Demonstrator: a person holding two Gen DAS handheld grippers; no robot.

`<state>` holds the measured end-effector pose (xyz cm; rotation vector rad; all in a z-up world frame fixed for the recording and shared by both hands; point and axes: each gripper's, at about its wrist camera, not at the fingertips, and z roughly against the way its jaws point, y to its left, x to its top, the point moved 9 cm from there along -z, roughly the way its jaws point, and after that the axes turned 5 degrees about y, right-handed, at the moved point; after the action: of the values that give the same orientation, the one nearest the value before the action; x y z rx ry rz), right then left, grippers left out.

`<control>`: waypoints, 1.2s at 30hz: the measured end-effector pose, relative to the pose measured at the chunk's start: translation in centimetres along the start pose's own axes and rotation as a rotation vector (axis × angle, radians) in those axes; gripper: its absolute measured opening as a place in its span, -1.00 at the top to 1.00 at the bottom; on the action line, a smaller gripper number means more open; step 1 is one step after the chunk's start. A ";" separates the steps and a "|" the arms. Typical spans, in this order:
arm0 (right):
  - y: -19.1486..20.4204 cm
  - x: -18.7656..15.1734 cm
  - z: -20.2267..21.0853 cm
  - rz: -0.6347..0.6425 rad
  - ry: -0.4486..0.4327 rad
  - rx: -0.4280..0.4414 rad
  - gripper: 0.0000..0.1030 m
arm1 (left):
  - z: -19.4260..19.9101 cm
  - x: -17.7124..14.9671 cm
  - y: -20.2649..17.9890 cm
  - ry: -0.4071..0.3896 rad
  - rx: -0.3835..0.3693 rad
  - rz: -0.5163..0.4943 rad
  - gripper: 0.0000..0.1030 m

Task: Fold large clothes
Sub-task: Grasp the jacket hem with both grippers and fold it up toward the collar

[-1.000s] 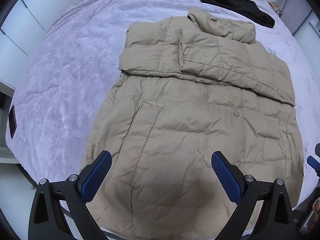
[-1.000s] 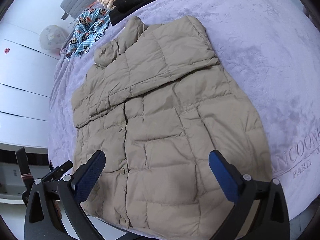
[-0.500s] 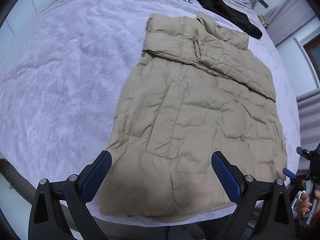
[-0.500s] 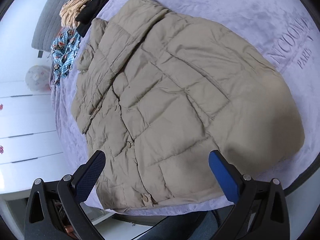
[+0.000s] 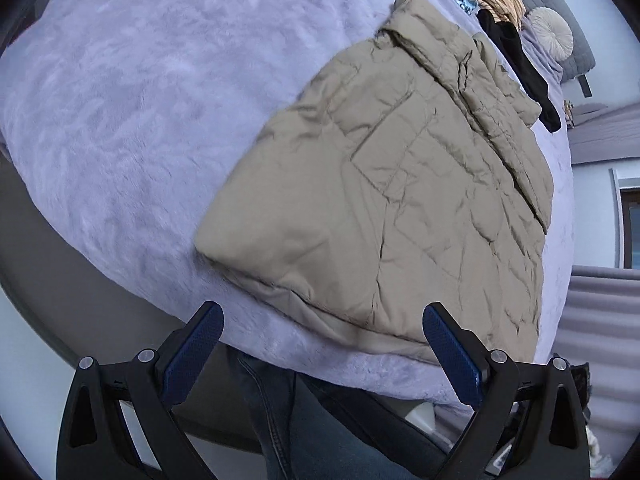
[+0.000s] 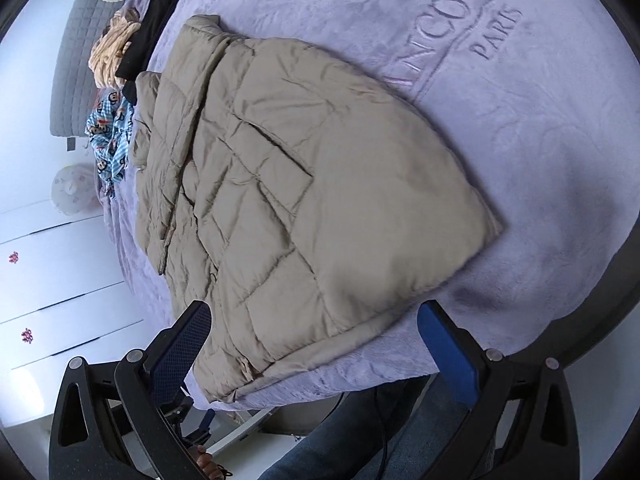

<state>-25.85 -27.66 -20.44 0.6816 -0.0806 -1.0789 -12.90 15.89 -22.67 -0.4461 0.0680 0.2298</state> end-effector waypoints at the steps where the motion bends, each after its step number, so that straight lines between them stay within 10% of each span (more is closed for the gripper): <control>1: -0.6 -0.1 -0.1 -0.018 0.005 0.008 -0.99 | -0.8 -0.3 -0.2 0.017 -0.012 0.010 -0.95; 11: -2.6 1.2 -1.1 -0.146 -0.022 0.156 -0.99 | -4.4 1.9 -5.3 0.032 -0.114 0.005 -0.94; 18: -1.8 2.0 -2.4 -0.170 -0.013 0.183 -0.92 | -4.6 3.2 -5.4 0.039 -0.116 -0.016 0.64; 22: -2.0 1.6 -3.4 -0.181 0.013 0.164 0.56 | -2.8 3.7 -6.3 0.000 -0.135 -0.092 0.77; 23: -1.8 1.6 -3.2 -0.171 -0.001 0.162 0.66 | -2.2 3.8 -6.8 -0.008 -0.139 -0.116 0.77; 36: 5.6 2.9 2.4 0.031 -0.208 0.110 0.79 | 6.1 9.3 -14.5 -0.104 -0.242 -0.396 0.80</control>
<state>-20.90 -29.59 -16.25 0.6624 -0.3307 -1.1193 -0.40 7.78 -12.17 -0.6764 -0.1516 -0.1308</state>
